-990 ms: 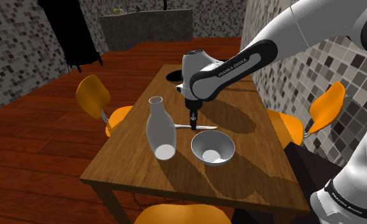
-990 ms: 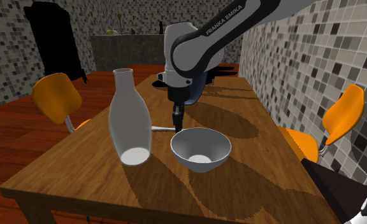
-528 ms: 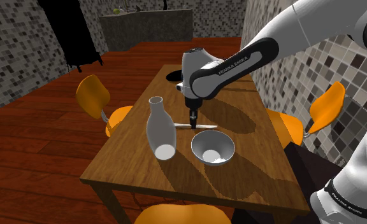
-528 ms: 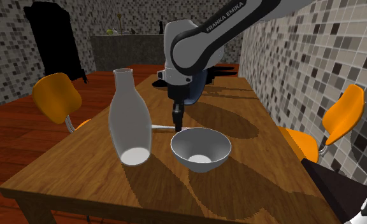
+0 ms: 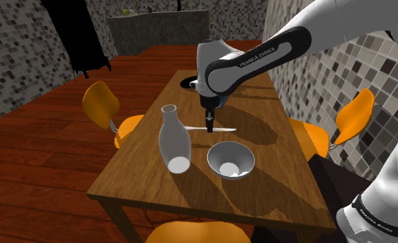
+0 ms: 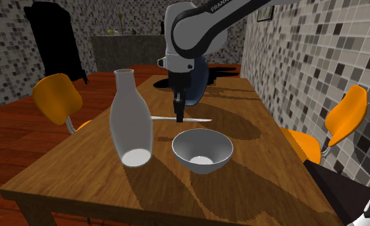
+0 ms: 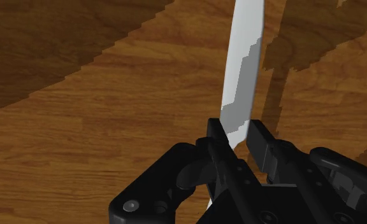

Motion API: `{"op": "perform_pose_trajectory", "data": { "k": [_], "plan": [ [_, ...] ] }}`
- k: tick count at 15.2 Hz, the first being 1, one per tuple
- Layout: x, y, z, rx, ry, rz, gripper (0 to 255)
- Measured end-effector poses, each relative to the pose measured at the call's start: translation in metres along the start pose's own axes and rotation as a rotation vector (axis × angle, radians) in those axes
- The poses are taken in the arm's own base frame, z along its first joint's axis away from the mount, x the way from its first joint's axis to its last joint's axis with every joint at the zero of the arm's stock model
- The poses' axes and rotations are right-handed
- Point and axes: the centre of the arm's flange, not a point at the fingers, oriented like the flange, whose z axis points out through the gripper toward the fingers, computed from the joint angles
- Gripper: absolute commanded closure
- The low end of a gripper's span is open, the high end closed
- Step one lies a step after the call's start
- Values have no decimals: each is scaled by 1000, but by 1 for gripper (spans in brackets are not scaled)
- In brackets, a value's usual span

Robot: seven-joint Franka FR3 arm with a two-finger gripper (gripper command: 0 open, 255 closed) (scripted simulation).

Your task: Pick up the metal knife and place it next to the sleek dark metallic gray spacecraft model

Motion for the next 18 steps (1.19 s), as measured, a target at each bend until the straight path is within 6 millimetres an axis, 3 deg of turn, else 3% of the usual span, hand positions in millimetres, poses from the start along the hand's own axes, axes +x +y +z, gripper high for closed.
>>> {"op": "perform_pose_trajectory", "data": {
  "k": [18],
  "plan": [
    [1,-3,-94,0,0,0,255]
  ]
}}
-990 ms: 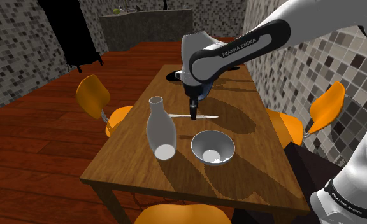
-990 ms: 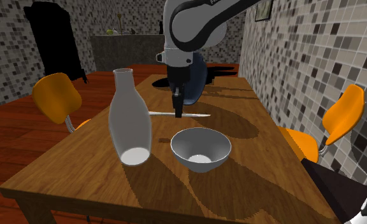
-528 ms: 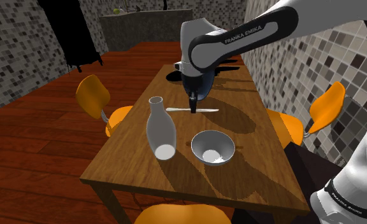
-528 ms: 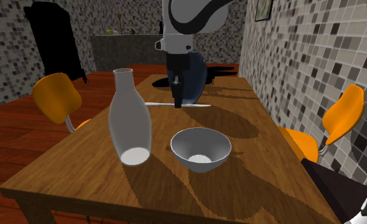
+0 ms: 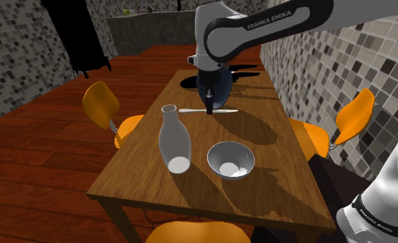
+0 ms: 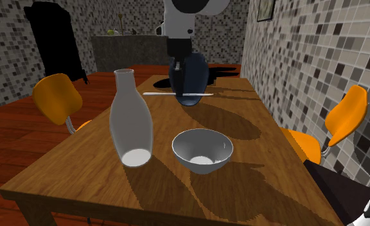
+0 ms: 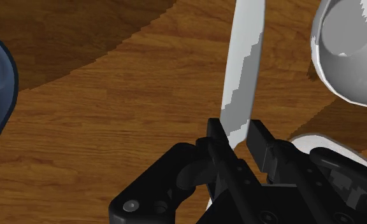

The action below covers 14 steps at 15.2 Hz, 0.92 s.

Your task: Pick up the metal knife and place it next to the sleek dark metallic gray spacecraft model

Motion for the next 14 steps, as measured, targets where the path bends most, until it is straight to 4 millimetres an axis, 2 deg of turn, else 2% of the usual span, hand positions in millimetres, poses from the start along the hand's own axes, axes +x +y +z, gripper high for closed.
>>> {"op": "perform_pose_trajectory", "data": {
  "k": [8,10,14],
  "plan": [
    [0,0,-41,0,0,0,255],
    [-9,13,-42,0,0,0,255],
    [-31,57,-46,0,-1,1,255]
  ]
}}
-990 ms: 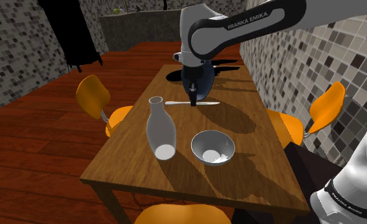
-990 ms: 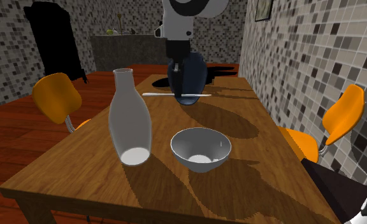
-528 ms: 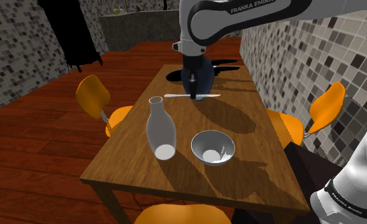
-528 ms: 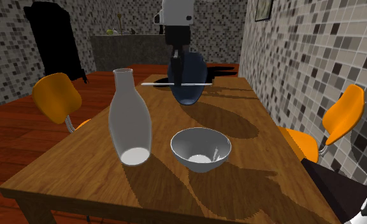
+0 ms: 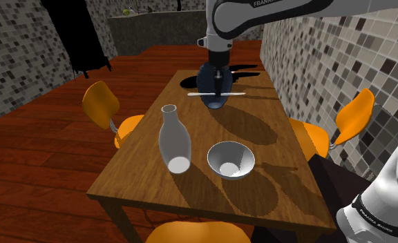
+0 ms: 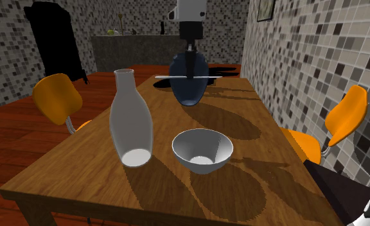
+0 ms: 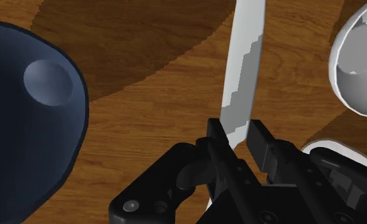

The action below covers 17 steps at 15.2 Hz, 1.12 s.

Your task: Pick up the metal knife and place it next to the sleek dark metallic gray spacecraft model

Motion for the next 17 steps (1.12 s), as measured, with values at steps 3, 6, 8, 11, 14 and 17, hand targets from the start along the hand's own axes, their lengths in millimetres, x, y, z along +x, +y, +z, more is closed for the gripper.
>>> {"op": "perform_pose_trajectory", "data": {
  "k": [3,6,8,11,14,17],
  "plan": [
    [-22,34,0,0,0,0,255],
    [-43,66,-1,0,0,1,255],
    [-56,92,-2,0,1,0,255],
    [-76,125,-4,1,1,-1,255],
    [-95,158,3,1,0,-1,255],
    [-99,165,13,1,0,-2,255]
  ]
}}
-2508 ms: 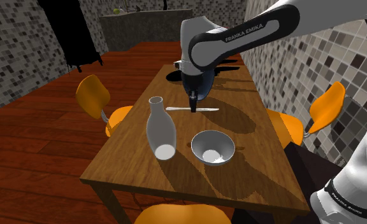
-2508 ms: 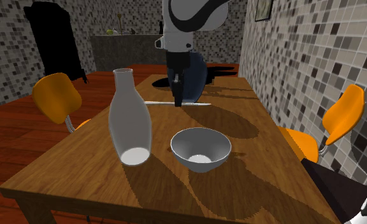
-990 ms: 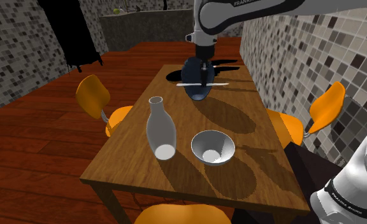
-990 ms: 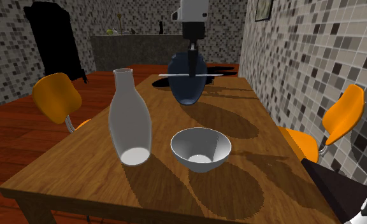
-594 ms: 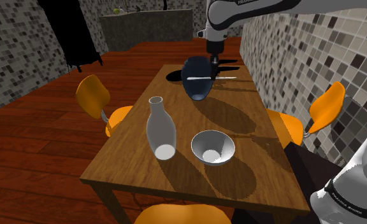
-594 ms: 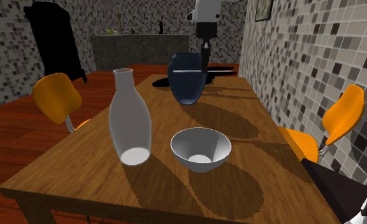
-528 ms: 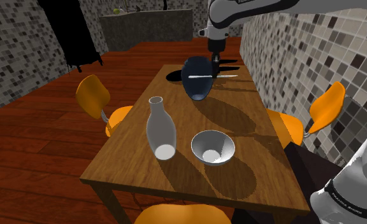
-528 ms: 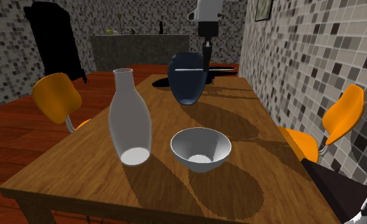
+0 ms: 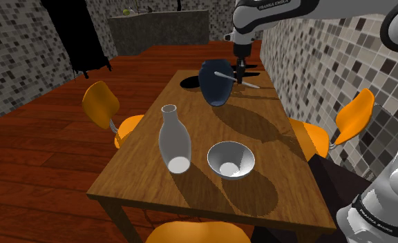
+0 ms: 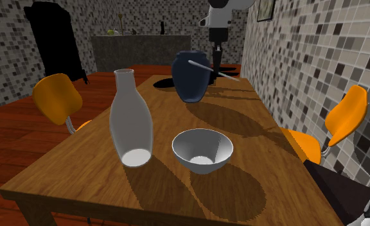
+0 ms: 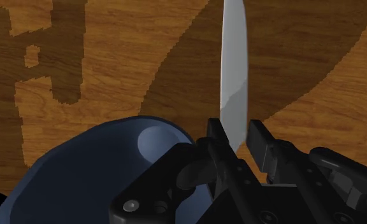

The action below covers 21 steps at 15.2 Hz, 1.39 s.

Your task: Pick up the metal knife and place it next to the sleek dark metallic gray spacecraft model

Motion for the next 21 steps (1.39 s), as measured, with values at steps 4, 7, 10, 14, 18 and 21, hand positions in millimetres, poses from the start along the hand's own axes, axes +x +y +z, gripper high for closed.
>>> {"op": "perform_pose_trajectory", "data": {
  "k": [4,7,10,14,18,21],
  "plan": [
    [-1,2,21,0,0,0,255],
    [-1,1,37,0,-1,0,255],
    [-2,2,52,0,0,1,255],
    [-4,4,62,-16,9,9,255],
    [-7,7,78,-24,16,11,255],
    [-7,7,81,-41,30,12,255]
  ]
}}
